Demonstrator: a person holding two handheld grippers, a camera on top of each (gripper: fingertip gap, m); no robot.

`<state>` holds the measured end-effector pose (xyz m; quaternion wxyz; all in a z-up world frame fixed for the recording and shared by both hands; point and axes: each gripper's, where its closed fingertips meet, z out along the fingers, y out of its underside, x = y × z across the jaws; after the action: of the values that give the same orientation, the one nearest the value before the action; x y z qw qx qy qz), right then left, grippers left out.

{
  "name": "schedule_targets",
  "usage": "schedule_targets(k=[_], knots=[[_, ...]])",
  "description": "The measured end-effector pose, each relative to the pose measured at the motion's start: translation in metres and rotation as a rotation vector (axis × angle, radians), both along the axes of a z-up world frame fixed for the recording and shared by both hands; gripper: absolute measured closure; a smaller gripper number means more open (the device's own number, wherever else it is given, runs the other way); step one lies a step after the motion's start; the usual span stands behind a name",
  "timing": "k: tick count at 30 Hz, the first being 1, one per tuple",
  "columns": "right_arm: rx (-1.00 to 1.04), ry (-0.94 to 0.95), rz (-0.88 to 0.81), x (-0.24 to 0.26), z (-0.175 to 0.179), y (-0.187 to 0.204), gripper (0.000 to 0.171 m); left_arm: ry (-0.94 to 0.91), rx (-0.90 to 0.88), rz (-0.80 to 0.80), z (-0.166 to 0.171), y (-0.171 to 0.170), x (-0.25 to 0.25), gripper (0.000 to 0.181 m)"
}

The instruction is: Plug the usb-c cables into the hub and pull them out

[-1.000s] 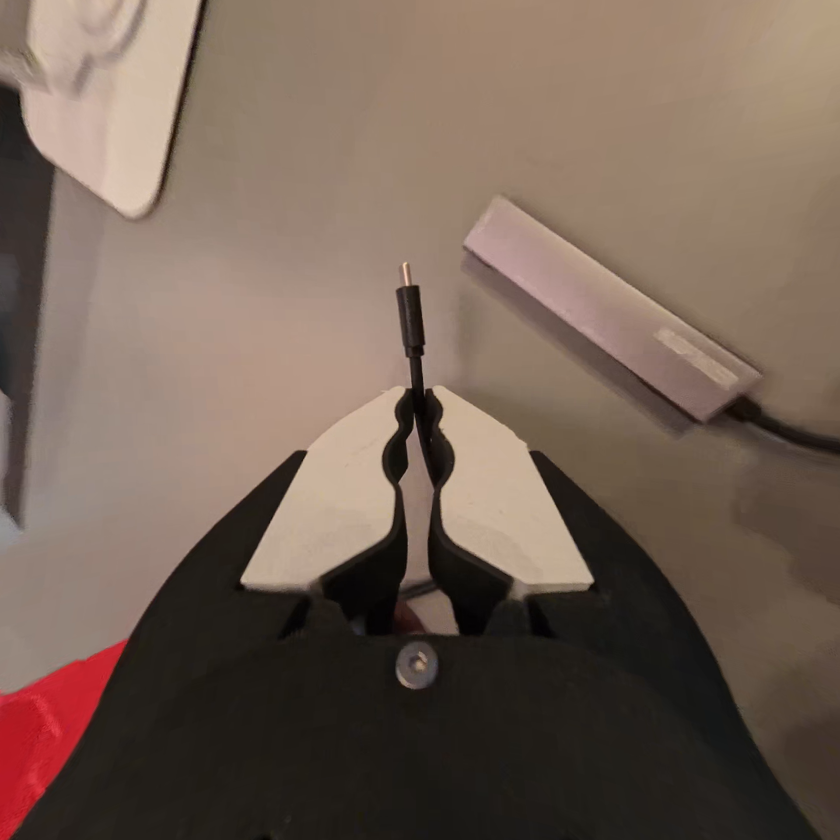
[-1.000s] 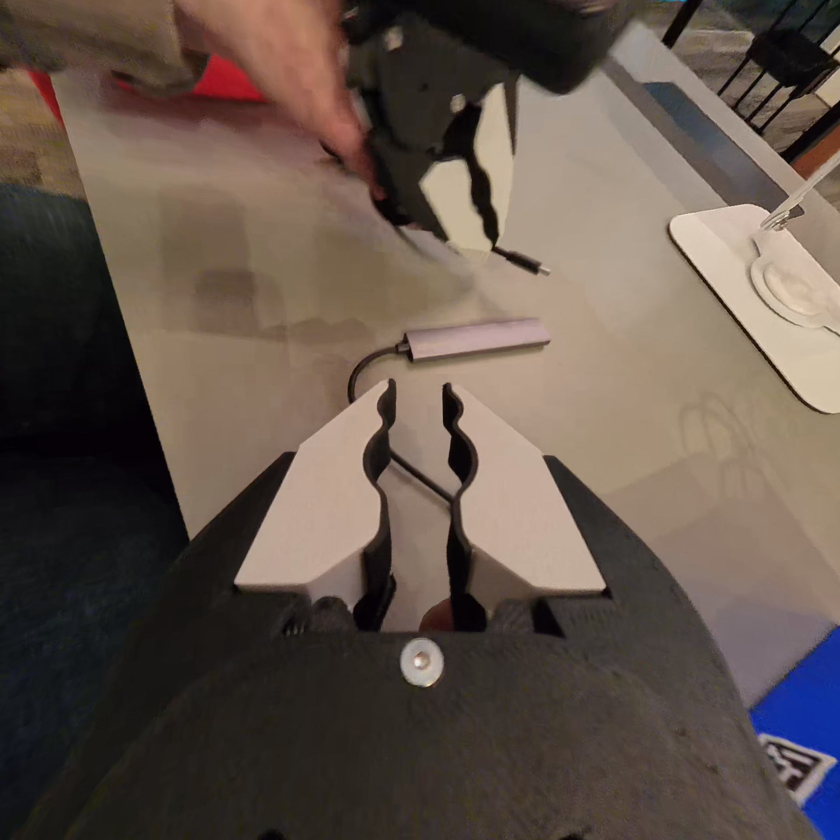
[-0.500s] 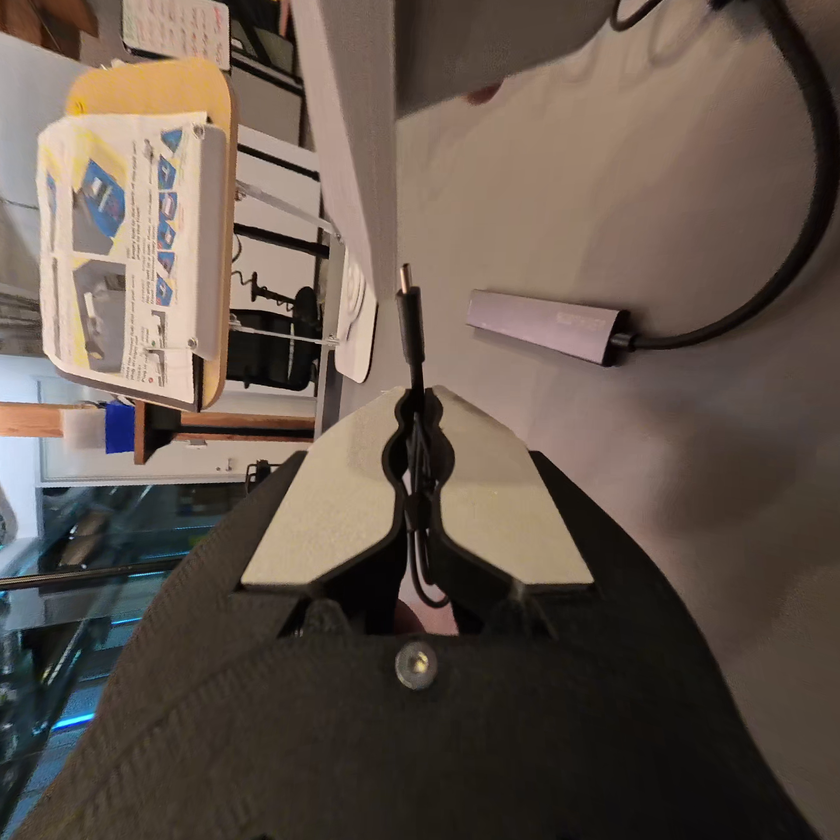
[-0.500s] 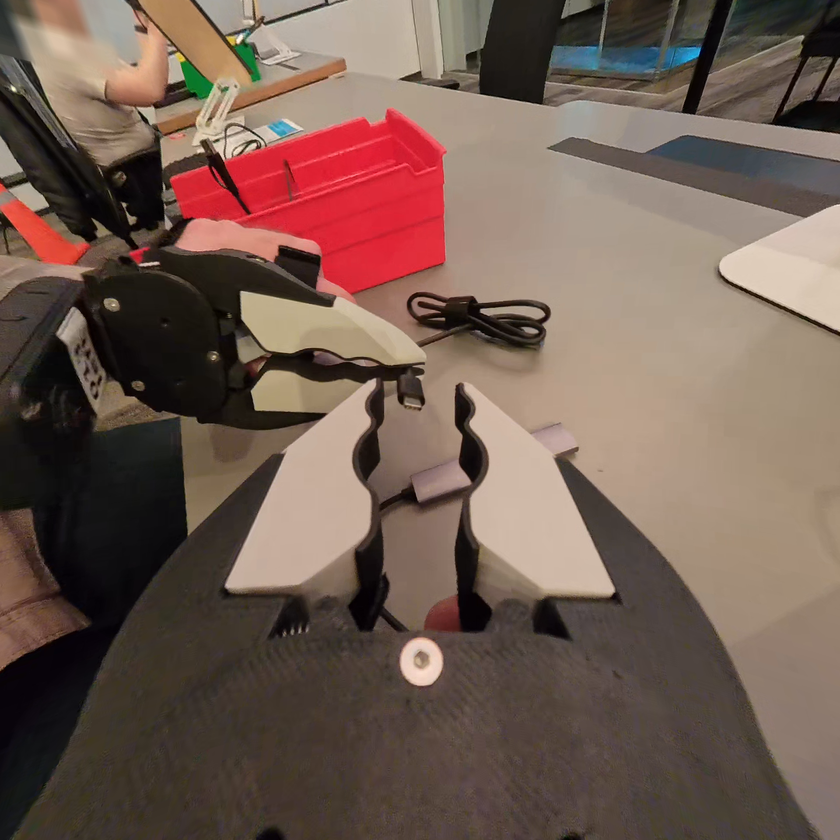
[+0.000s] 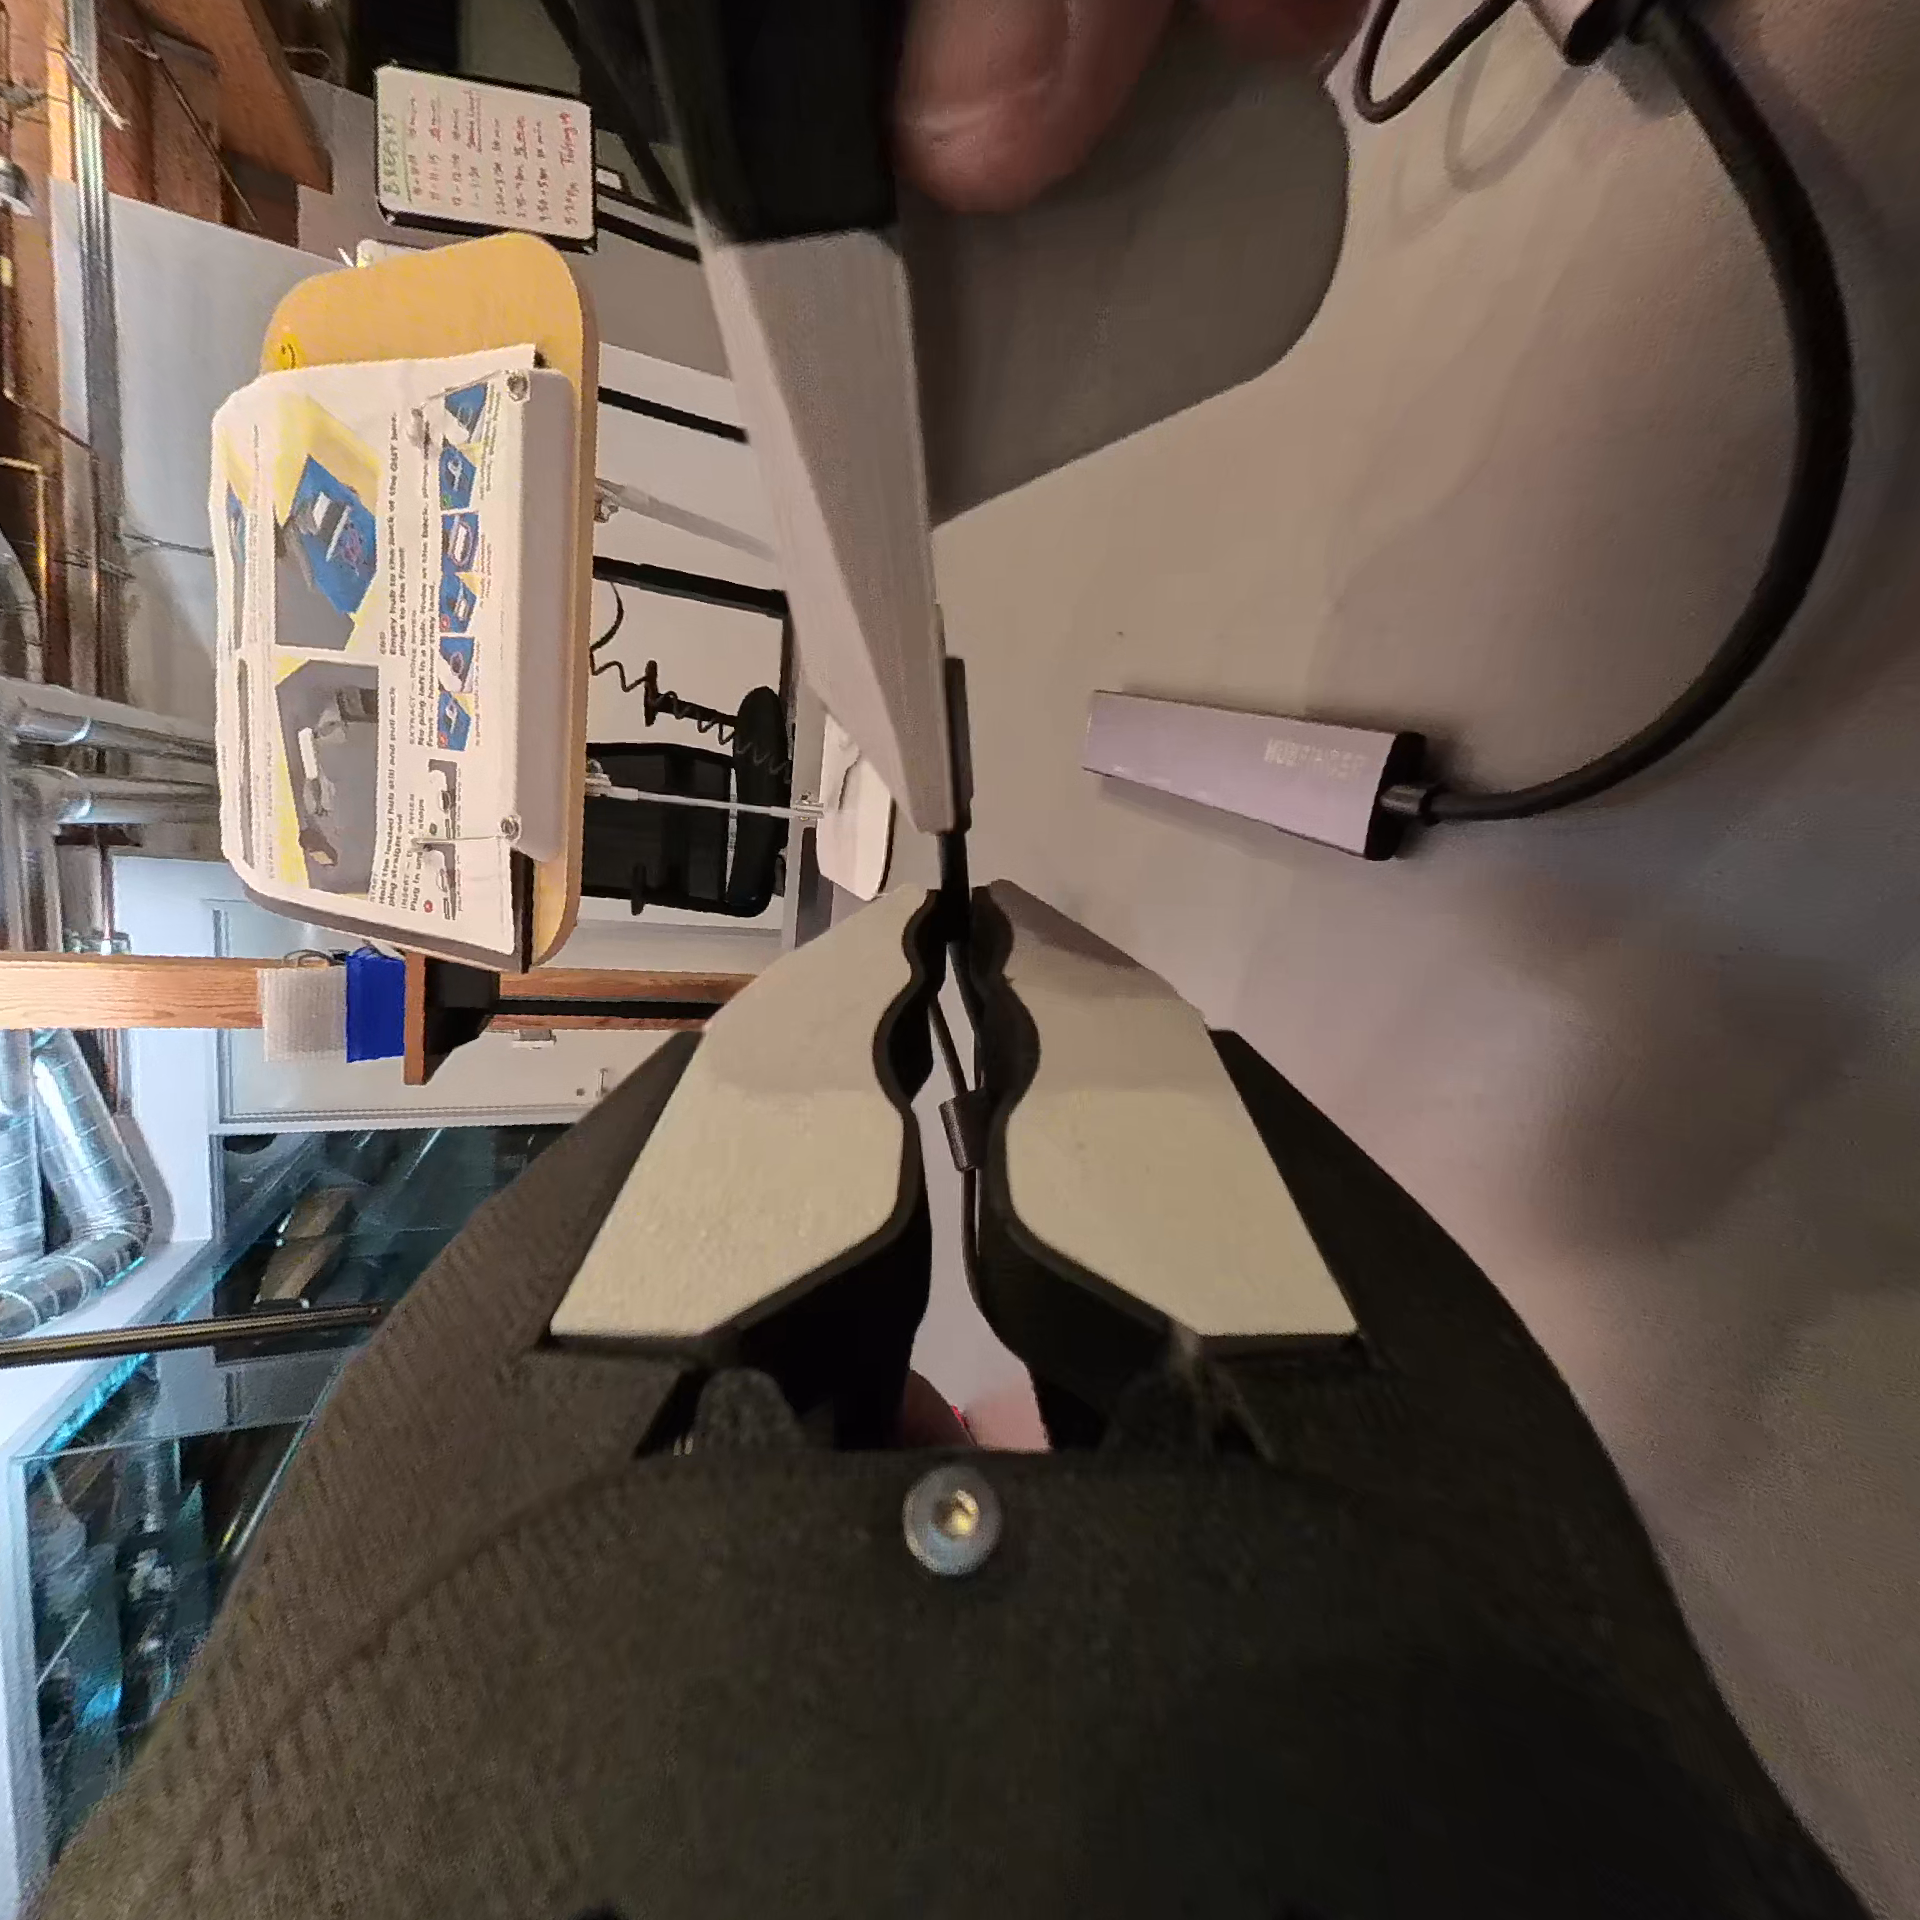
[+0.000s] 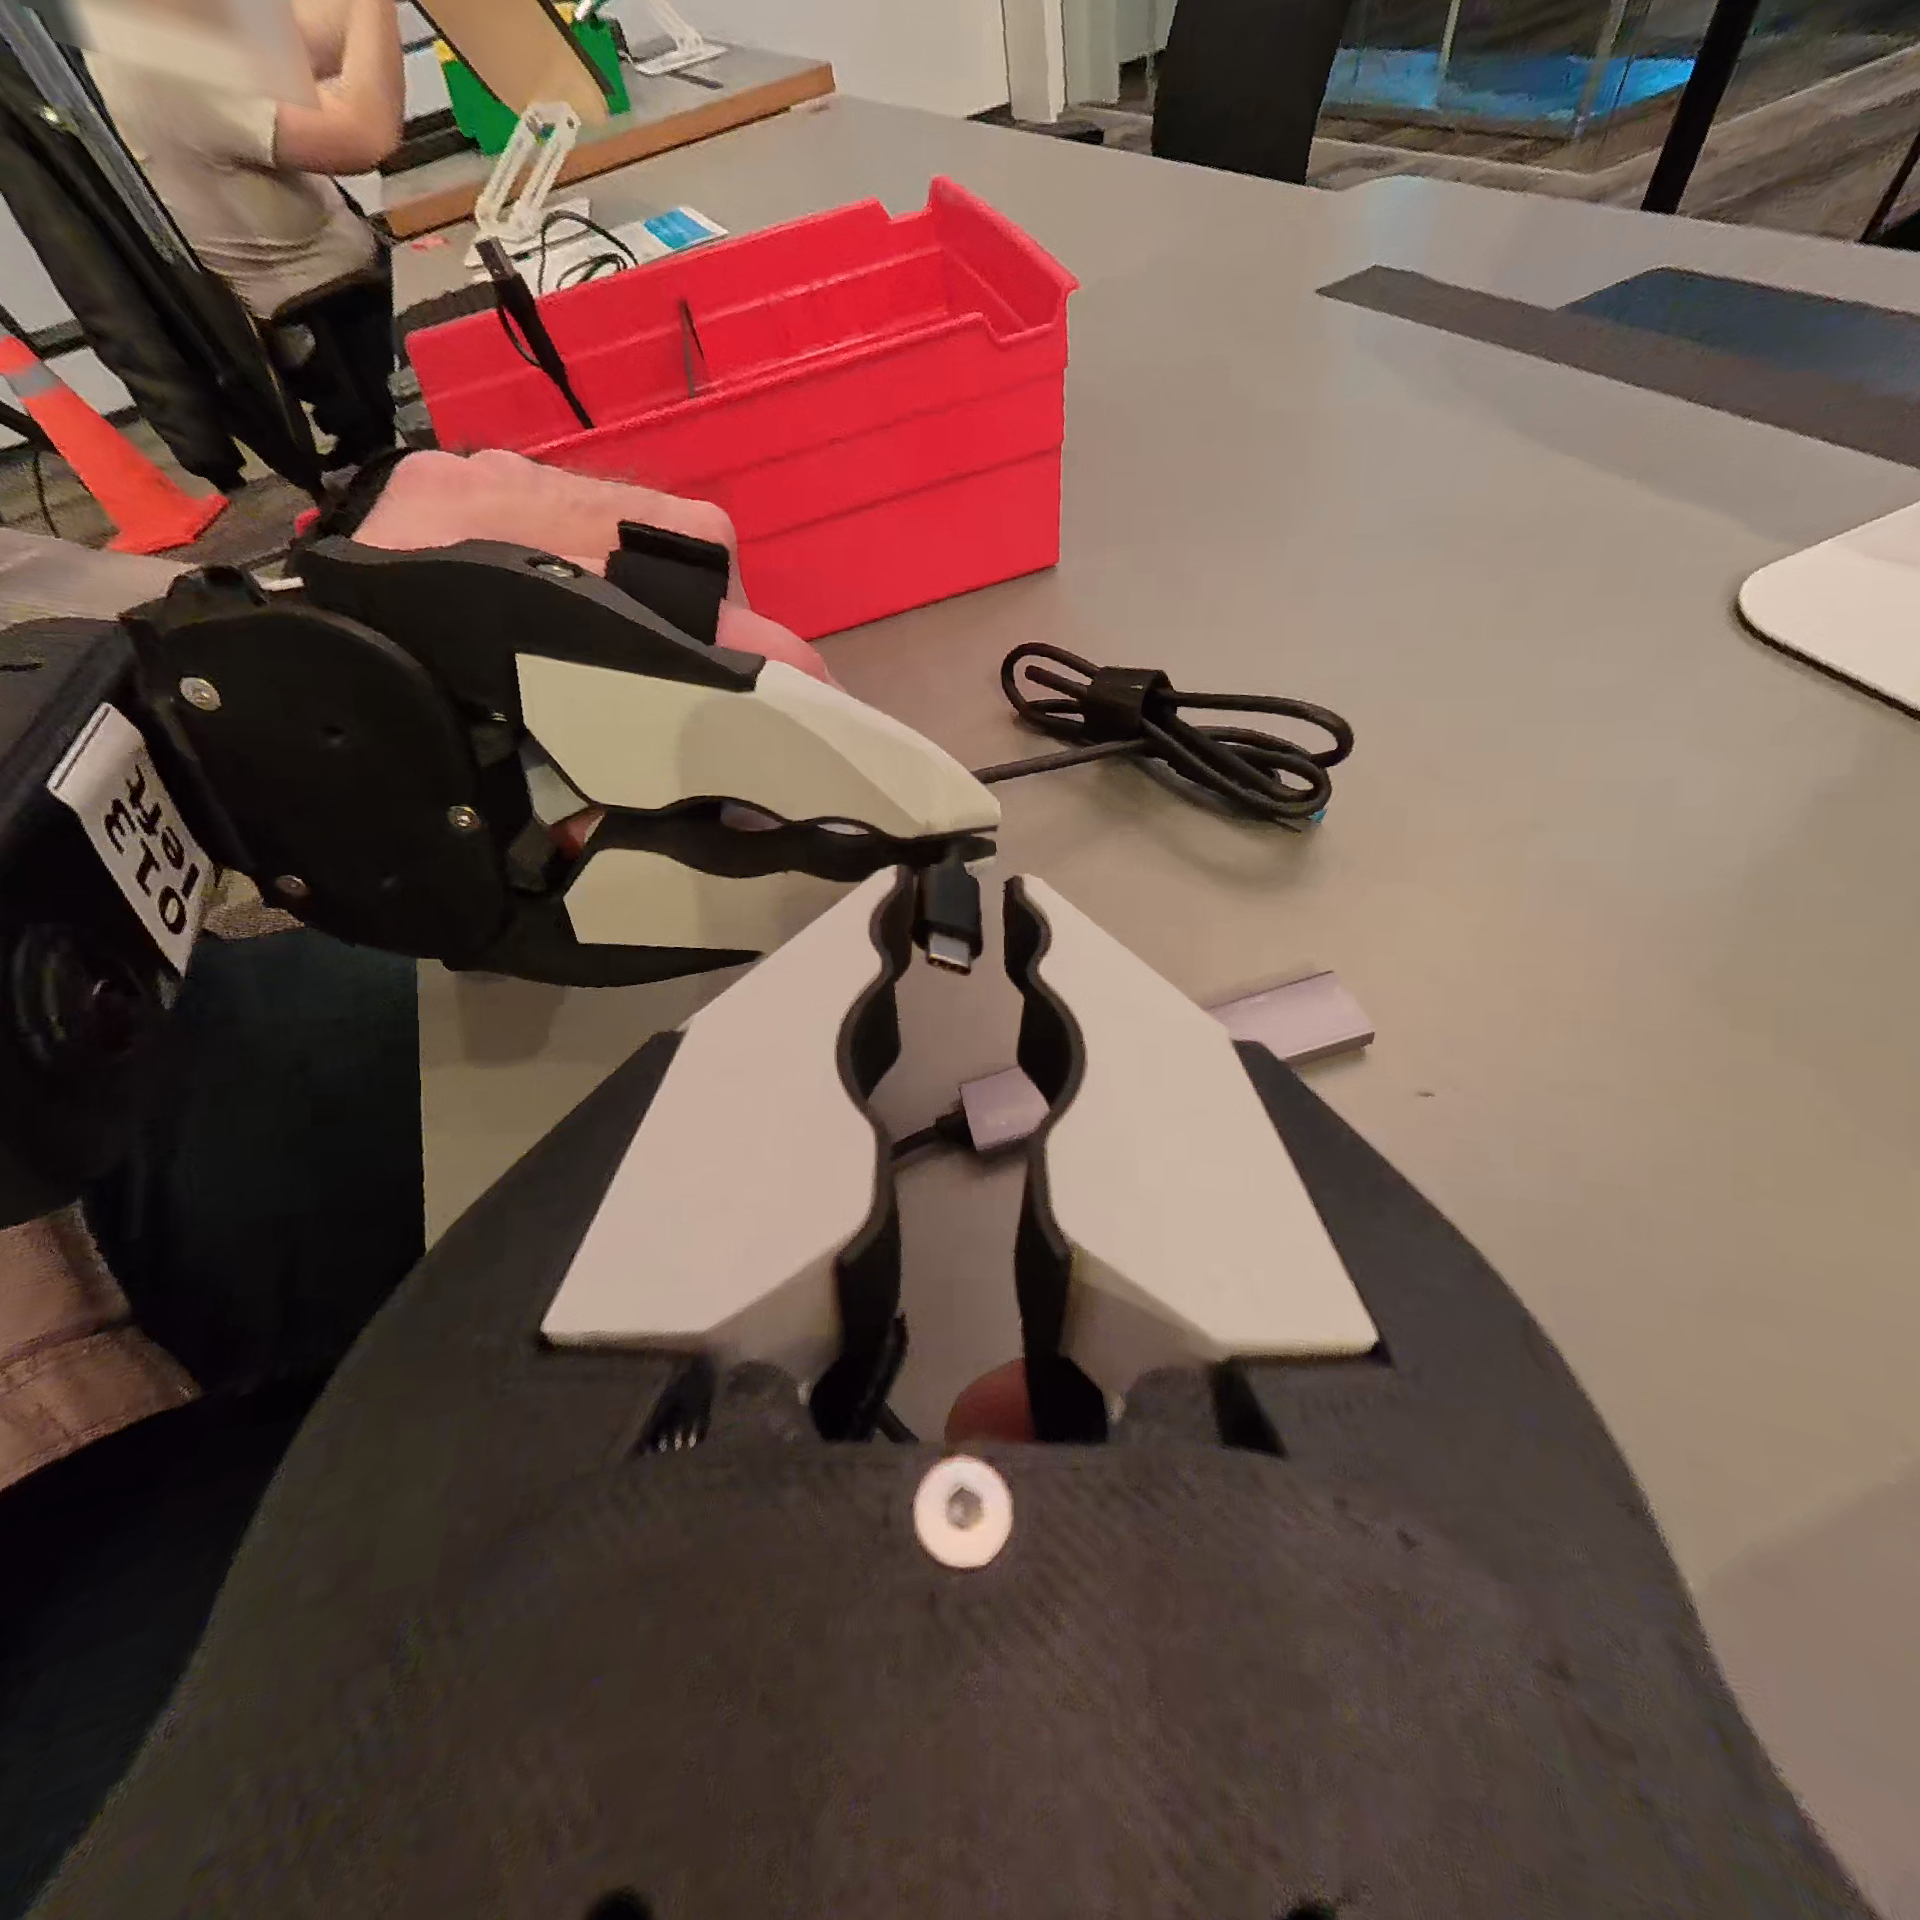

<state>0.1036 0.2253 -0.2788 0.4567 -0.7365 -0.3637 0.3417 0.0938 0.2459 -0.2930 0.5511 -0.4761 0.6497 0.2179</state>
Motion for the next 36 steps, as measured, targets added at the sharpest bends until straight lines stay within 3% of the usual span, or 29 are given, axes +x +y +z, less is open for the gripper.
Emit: schedule_targets(k=[4,7,9,15,20,26,31,36], knots=[[-0.011,0.01,-0.009,0.0,0.001,0.0,0.161,-0.018,0.006,0.022,0.002,0.002,0.0,0.177],[-0.014,0.005,-0.016,-0.001,-0.001,0.0,0.153,-0.025,0.02,0.021,0.004,0.001,0.002,0.178],[0.006,0.035,-0.035,-0.001,0.004,0.001,0.161,-0.029,0.018,0.022,0.004,0.001,0.003,0.178],[0.005,0.065,-0.048,-0.001,0.006,0.002,0.162,-0.056,0.016,0.03,0.007,0.001,0.003,0.177],[0.023,0.075,-0.042,0.0,0.01,0.003,0.162,-0.105,-0.066,0.03,0.009,0.0,0.003,0.177],[0.022,0.102,-0.06,0.008,0.014,0.009,0.162,-0.194,-0.259,0.05,0.012,-0.001,-0.007,0.161],[0.028,0.142,-0.066,0.01,0.021,0.012,0.162,-0.424,-0.677,0.033,0.015,-0.026,-0.008,0.169],[0.035,0.178,-0.048,0.005,0.03,0.012,0.162,-0.756,-1.025,-0.011,0.014,-0.055,0.011,0.161]])
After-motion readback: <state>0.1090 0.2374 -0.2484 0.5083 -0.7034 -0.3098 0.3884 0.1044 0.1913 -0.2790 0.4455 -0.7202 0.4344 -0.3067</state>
